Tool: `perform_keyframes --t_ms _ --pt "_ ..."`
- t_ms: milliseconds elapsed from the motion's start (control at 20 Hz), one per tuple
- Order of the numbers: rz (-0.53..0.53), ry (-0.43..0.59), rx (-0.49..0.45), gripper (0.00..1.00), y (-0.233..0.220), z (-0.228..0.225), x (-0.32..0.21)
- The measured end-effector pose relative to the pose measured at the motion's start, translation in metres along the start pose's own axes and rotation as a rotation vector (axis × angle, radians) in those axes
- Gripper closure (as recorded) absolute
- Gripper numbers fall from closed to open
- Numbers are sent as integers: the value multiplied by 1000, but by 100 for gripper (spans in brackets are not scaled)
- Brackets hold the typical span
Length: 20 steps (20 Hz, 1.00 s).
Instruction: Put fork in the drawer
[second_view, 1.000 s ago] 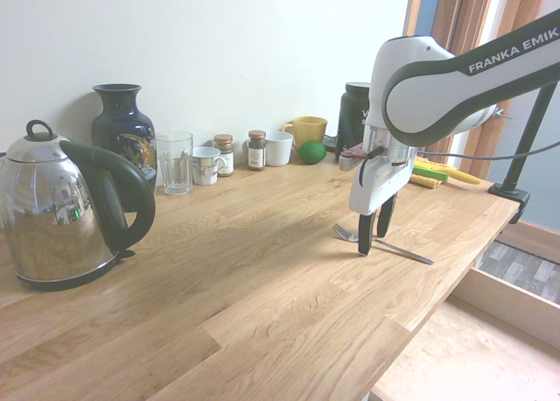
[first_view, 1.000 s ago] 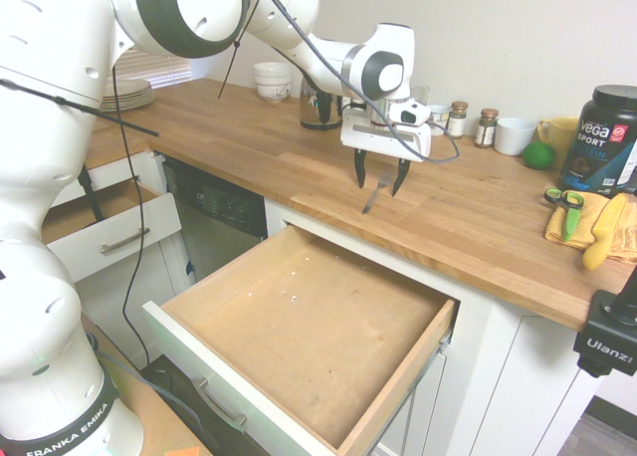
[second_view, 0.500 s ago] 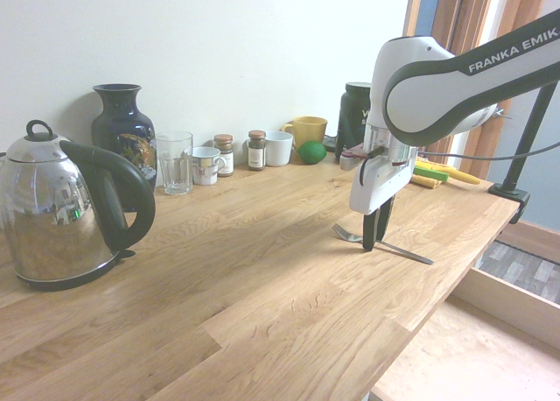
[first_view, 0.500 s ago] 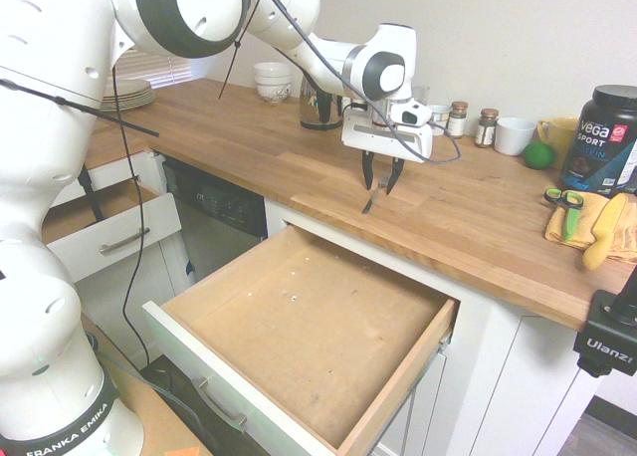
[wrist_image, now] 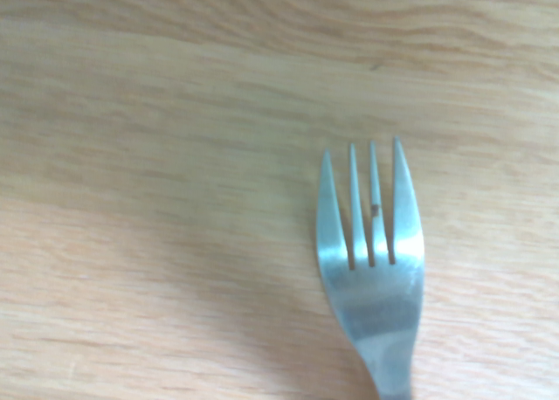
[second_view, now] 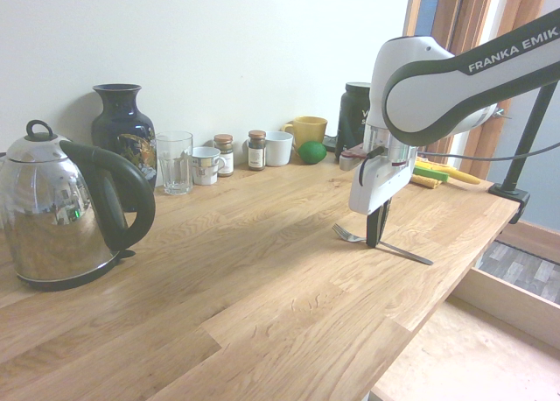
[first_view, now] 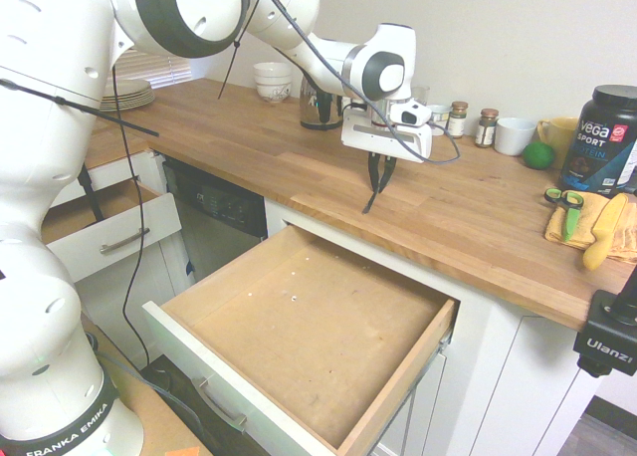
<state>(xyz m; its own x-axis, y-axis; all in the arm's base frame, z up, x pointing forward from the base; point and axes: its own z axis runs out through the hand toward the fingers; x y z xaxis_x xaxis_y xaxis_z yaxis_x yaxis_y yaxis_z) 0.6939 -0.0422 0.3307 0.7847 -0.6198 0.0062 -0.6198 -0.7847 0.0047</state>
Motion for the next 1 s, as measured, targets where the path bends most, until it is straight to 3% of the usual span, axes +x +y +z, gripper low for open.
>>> perform_keyframes --t_ms 1000 --pt "25 28 20 100 -2 -19 2"
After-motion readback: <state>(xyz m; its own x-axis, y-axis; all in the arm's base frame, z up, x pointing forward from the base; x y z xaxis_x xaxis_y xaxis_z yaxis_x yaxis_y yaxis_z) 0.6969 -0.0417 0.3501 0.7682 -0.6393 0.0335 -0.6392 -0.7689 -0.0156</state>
